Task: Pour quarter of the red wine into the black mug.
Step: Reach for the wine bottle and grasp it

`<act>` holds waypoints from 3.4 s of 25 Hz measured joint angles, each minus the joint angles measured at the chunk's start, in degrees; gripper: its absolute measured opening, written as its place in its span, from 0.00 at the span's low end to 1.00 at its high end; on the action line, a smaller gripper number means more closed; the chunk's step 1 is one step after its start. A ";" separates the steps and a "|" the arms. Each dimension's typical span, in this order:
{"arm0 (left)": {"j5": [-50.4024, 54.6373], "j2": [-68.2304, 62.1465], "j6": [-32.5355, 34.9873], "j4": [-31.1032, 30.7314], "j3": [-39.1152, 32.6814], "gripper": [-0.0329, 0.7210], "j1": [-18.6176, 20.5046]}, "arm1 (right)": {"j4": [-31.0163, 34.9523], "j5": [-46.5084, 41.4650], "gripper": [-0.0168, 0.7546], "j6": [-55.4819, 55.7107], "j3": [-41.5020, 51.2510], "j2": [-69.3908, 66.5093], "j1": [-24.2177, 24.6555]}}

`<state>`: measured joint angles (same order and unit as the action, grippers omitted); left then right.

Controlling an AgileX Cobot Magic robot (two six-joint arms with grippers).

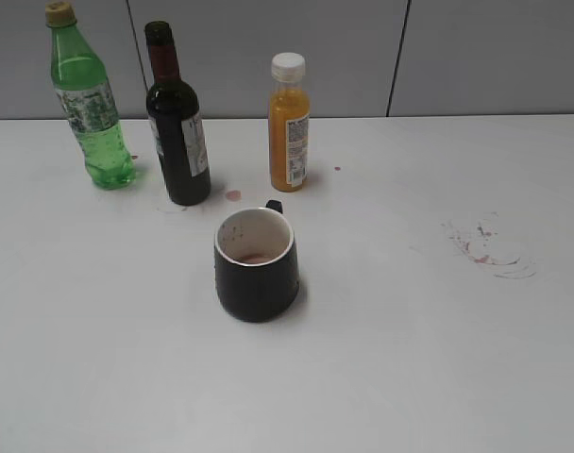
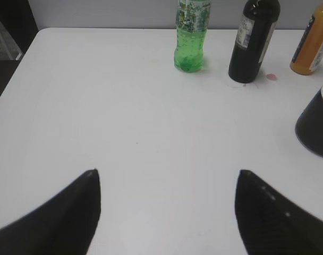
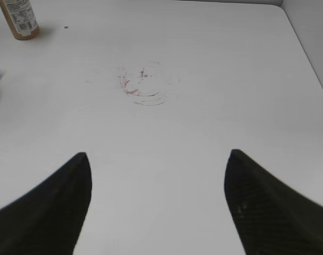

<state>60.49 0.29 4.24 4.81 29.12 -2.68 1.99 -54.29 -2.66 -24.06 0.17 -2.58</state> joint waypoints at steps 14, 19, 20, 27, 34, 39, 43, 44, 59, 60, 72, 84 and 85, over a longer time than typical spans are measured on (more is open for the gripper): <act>0.00 0.00 0.00 0.09 0.00 0.83 0.00 | 0.00 0.00 0.79 0.00 0.00 0.00 0.00; 0.00 0.00 0.00 0.46 0.00 0.83 0.00 | 0.00 0.00 0.79 0.00 0.00 0.00 0.00; 0.00 0.00 0.00 0.46 0.00 0.83 0.00 | 0.00 0.00 0.79 0.00 0.00 0.00 0.00; -0.96 0.00 0.00 0.46 0.34 0.87 0.00 | 0.00 0.00 0.78 0.00 0.00 0.00 0.00; -15.26 -3.30 0.62 0.40 1.11 0.89 0.00 | -0.05 0.00 0.78 0.00 0.00 0.00 0.00; -31.65 -8.48 2.05 -1.24 -0.10 0.87 0.00 | -0.05 0.00 0.78 0.00 0.00 0.00 0.00; -43.13 -13.46 2.09 -0.63 -2.98 0.86 0.00 | -0.05 0.00 0.78 0.00 0.00 0.00 0.00; -45.14 -14.90 2.09 -0.13 -3.73 0.86 0.00 | -0.05 0.00 0.78 0.00 0.00 0.00 0.00; -85.56 -50.31 -10.68 -9.10 -7.55 0.83 -3.82 | -0.05 0.00 0.78 -0.01 0.00 0.00 0.00; -88.24 -53.03 -11.10 -9.56 -7.55 0.83 -4.44 | -0.05 0.00 0.78 -0.01 0.00 0.00 0.00; -116.72 -83.88 -12.14 -11.83 -7.60 0.83 -5.50 | -0.05 0.00 0.78 -0.01 0.00 0.00 0.00; -128.68 -100.61 -1.44 -4.05 -7.70 0.83 -12.50 | -0.05 0.00 0.78 -0.01 0.00 0.00 0.00; -129.19 -101.62 -0.86 -1.54 -7.65 0.83 -13.94 | -0.05 0.00 0.78 -0.01 0.00 0.00 0.00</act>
<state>-68.70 -101.32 3.38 3.26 21.47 -16.62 1.94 -54.29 -2.67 -24.06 0.17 -2.58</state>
